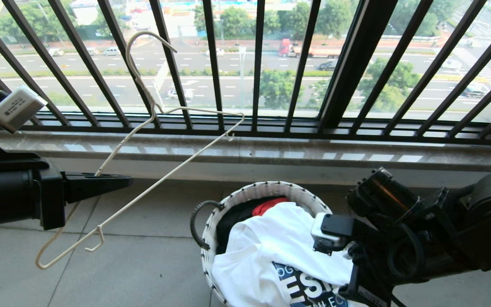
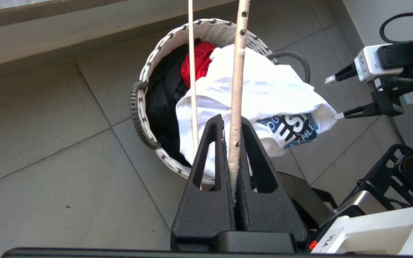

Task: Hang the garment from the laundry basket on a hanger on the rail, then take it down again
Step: Pick up clothes from the basket

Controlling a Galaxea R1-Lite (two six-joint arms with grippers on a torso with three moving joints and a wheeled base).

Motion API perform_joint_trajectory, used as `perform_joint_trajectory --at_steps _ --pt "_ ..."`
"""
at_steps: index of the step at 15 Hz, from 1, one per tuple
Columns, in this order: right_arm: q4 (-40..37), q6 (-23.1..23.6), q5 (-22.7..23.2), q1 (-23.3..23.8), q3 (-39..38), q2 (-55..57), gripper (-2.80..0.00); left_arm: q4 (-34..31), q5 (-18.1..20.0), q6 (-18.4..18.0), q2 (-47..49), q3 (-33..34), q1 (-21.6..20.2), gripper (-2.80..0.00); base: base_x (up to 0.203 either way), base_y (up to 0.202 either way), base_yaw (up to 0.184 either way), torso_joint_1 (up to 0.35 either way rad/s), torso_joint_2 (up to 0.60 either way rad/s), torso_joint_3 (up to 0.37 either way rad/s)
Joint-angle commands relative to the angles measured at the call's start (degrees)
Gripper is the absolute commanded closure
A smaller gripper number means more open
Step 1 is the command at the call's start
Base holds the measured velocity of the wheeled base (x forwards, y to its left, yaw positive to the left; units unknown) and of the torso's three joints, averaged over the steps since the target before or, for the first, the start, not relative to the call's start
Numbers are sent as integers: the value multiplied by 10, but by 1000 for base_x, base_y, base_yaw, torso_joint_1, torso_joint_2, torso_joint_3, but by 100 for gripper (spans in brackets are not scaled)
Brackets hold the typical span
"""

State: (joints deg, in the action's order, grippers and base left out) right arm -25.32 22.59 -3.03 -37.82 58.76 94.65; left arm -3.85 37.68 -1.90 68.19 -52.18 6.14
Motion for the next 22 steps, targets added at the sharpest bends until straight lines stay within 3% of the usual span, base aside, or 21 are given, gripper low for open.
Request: perform_joint_trajectory --at_steps 1,2,3,9,13,17,22 --pt "83 -14 35 0 -2 7 -280 -1 2 0 2 0 0 0 0 0 0 0 0 0" --pt "125 -26 43 0 -5 28 -280 -1 2 0 1 0 0 0 0 0 0 0 0 0" --pt "159 -39 47 0 -8 50 0 0 2 0 1 0 0 0 0 0 0 0 0 0" --pt "235 -158 28 -60 57 144 0 0 -23 37 -8 -19 -9 0 0 0 0 0 0 0" --pt "237 -172 -7 -89 117 212 0 0 -24 37 -12 -20 -10 0 0 0 0 0 0 0" --pt "236 -204 -12 -88 170 284 0 1 -24 37 -17 -21 -14 0 0 0 0 0 0 0" --pt "240 -209 -40 -73 215 346 0 1 -24 37 -19 -24 -19 0 0 0 0 0 0 0"
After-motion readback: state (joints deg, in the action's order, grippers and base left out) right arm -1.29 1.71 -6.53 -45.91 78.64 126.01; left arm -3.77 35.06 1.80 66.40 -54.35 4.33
